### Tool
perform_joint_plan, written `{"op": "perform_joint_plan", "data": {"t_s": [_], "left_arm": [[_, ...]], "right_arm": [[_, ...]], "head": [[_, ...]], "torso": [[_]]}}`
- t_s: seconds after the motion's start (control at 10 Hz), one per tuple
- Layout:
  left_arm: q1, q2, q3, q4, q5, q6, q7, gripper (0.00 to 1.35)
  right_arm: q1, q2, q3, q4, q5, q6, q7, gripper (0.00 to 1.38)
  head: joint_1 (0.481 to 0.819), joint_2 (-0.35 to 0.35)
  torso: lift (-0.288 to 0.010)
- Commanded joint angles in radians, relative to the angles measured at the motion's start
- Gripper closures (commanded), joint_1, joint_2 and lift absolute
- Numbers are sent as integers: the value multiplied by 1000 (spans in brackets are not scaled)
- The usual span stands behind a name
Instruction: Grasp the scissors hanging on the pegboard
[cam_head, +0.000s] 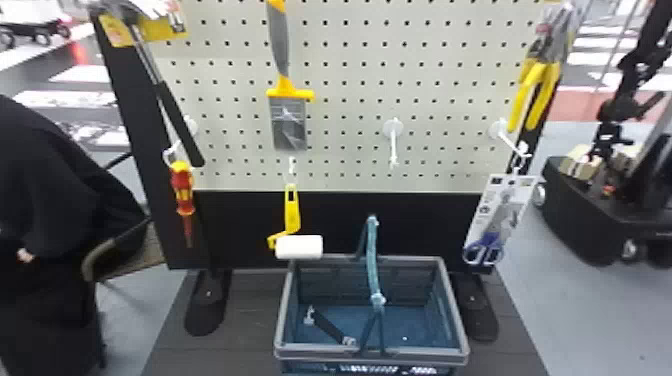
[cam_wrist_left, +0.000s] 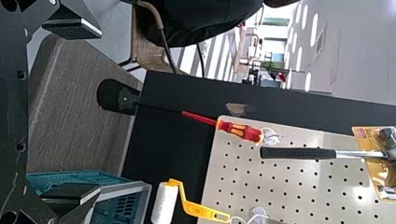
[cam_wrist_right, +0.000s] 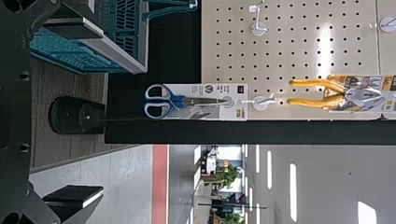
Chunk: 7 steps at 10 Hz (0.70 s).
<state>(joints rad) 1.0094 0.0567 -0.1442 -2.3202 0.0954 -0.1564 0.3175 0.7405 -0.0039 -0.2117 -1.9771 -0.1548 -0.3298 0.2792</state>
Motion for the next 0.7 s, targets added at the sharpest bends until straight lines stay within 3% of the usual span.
{"op": "perform_joint_plan", "data": {"t_s": [0.0,0.6], "left_arm": [[-2,0,0,2,1,0,0,142],[-2,0,0,4,4,-5,0,142]], "right_arm": [[-1,1,0,0,3,0,0,117],[-27,-5,-2,22,-9,2,0,114]], "head": [[549,0],[549,0]], "torso": [[-100],[-100]]}}
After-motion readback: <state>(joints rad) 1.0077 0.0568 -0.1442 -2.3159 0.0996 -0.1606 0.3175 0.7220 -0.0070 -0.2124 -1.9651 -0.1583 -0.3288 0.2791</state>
